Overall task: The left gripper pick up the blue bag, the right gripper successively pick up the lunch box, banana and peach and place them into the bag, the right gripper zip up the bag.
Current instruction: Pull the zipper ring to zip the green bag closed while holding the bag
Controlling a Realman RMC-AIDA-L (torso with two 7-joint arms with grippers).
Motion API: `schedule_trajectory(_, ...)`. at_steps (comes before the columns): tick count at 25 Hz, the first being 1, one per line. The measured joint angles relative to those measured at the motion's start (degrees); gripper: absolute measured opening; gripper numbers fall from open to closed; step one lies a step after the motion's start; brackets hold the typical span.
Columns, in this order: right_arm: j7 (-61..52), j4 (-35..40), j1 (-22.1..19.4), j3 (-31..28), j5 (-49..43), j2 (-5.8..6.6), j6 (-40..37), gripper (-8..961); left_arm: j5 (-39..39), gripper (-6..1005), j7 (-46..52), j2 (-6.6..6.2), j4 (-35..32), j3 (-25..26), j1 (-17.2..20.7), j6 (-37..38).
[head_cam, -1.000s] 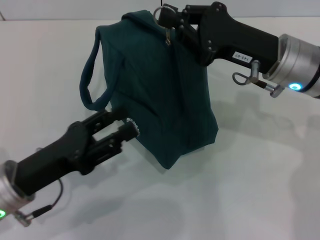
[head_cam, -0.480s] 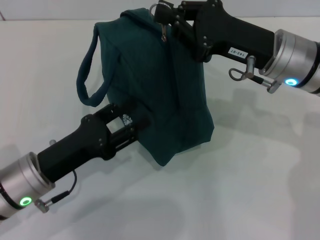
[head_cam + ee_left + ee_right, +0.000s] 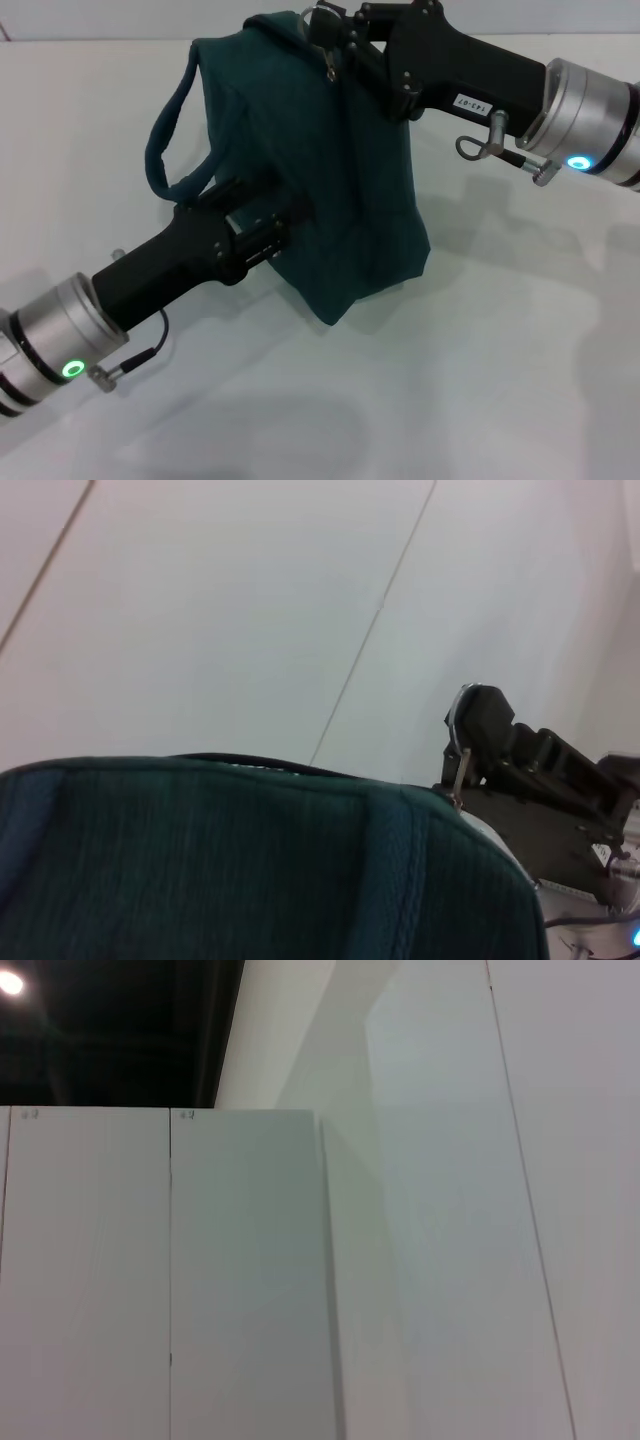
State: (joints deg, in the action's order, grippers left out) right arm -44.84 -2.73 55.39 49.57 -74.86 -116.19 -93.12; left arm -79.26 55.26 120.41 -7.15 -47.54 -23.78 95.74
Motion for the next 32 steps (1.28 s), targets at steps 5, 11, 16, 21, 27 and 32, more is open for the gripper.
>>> schedule_trajectory(5, 0.0, -0.1, 0.1, 0.0, 0.0, 0.00, 0.2, 42, 0.5, 706, 0.7, -0.08, 0.4, 0.1, -0.7, 0.0)
schedule_trajectory(11, 0.0, -0.1, 0.1, 0.0, 0.1, 0.00, 0.3, 43, 0.7, 706, 4.7, -0.52, 0.2, 0.0, -0.4, 2.7)
schedule_trajectory(16, 0.2, 0.0, 0.1, 0.0, 0.1, 0.00, 0.7, 44, 0.7, 707, 4.9, -0.45, 0.2, -0.1, -0.1, 3.7)
schedule_trajectory(21, 0.6, -0.1, 0.7, 0.0, 0.1, 0.00, 1.6, 45, 0.7, 708, 4.9, -0.23, 0.6, -0.1, -0.7, 2.3)
schedule_trajectory(27, 0.8, -0.2, 0.8, 0.0, 0.0, 0.00, 1.7, 47, 0.7, 708, 4.9, -0.03, 0.7, 0.0, -1.6, 0.5)
schedule_trajectory(32, 0.8, -0.2, 0.9, 0.0, -0.2, 0.00, 1.7, 48, 0.7, 706, 4.9, 0.00, 0.7, 0.1, -2.2, 0.0)
